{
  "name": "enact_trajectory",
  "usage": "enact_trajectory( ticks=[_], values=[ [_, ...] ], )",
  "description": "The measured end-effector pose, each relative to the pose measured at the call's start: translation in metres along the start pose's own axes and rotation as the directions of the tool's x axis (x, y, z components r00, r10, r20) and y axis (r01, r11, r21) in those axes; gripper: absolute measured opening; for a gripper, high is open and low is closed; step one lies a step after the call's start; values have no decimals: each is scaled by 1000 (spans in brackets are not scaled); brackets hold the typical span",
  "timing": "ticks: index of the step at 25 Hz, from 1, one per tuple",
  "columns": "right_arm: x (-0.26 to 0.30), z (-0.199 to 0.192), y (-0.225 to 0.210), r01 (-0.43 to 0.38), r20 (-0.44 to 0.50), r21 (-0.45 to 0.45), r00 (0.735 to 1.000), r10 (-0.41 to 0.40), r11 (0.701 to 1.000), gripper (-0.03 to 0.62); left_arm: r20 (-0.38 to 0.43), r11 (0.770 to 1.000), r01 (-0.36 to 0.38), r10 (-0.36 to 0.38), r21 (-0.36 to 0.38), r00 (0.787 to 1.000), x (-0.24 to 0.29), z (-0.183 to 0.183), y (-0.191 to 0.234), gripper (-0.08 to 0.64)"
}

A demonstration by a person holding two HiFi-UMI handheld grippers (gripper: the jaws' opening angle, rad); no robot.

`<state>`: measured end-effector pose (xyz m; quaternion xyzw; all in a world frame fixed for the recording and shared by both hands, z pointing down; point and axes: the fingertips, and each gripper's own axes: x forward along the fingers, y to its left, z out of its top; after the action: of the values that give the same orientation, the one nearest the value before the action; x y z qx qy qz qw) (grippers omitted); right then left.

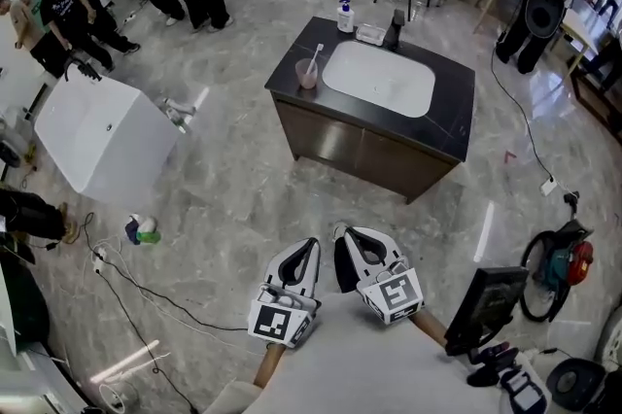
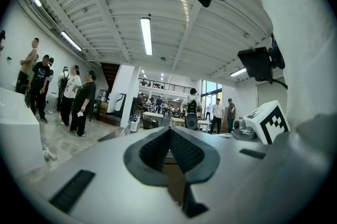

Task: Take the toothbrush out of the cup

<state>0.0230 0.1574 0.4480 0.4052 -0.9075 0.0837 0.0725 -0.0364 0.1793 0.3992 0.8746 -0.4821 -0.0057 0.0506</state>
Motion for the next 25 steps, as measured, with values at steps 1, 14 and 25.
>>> enact_trajectory(
  ticks=[1, 14, 25],
  values=[
    [8, 3, -8, 0, -5, 3, 1000, 0, 1000, 5, -4, 1000, 1, -1, -2, 1000, 10, 1, 5, 3],
    [119, 47, -103, -33, -19, -1, 999, 33, 999, 5, 9, 1000, 12, -12, -14, 1000, 150, 27, 83, 3],
    [185, 70, -168, -24, -2, 3, 1000, 24, 1000, 5, -2, 1000, 27, -27, 1, 1000, 236, 37, 129, 5]
  ],
)
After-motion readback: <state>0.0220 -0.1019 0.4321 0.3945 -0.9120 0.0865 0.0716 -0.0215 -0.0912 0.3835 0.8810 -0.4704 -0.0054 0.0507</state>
